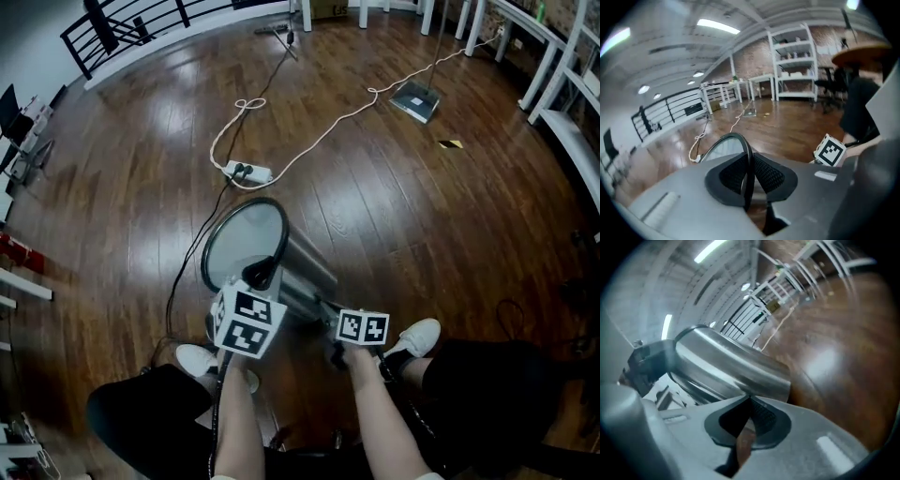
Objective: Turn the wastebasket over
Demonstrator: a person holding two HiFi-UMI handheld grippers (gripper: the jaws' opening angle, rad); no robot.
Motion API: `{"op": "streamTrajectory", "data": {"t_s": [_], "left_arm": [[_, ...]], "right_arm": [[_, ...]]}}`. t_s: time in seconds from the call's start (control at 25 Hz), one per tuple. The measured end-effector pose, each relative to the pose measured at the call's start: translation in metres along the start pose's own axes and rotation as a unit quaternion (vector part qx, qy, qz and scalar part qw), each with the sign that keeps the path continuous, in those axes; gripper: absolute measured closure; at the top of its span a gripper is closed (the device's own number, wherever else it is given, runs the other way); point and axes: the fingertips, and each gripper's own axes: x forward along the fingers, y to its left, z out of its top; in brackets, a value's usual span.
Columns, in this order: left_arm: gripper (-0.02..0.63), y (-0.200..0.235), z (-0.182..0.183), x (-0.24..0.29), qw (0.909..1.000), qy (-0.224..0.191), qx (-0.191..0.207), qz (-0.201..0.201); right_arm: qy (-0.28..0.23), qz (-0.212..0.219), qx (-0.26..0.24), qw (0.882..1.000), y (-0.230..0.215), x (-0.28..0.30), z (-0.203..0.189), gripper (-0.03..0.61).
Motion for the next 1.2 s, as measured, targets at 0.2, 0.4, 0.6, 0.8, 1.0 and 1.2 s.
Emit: {"op": "streamTrajectory", "data": {"t_s": [0.2,0.4,0.6,0.8,1.0,1.2], "left_arm": [[0.545,-0.098,-0.022,0.039,0.9826,0.057,0.169,-0.053],[0.543,-0.107,-0.041,0.051,0.9821,0.031,0.183,-0.035],[0.538,-0.108,-0.037,0.052,0.9834,0.016,0.179,-0.024],[0.377,-0.104,-0.027,0.022,0.9953,-0.073,-0.014,-0.061],[0.382,-0.068,-0.009,-0.066,0.9747,-0.195,-0.108,0.004],[0.348,-0.039,-0.014,-0.189,0.9416,-0.292,-0.157,0.057]], "right_arm": [[-0.017,-0.057,0.119,0.991,-0.045,-0.006,-0.046,0.586],[-0.111,-0.102,0.127,0.980,-0.085,-0.049,0.011,0.586],[-0.148,-0.070,0.080,0.983,-0.053,-0.069,0.050,0.586],[-0.183,-0.020,-0.047,0.982,0.038,-0.090,0.080,0.586],[-0.243,0.005,-0.178,0.953,0.127,-0.136,0.074,0.520],[-0.286,-0.039,-0.261,0.921,0.169,-0.209,0.037,0.328]]}}
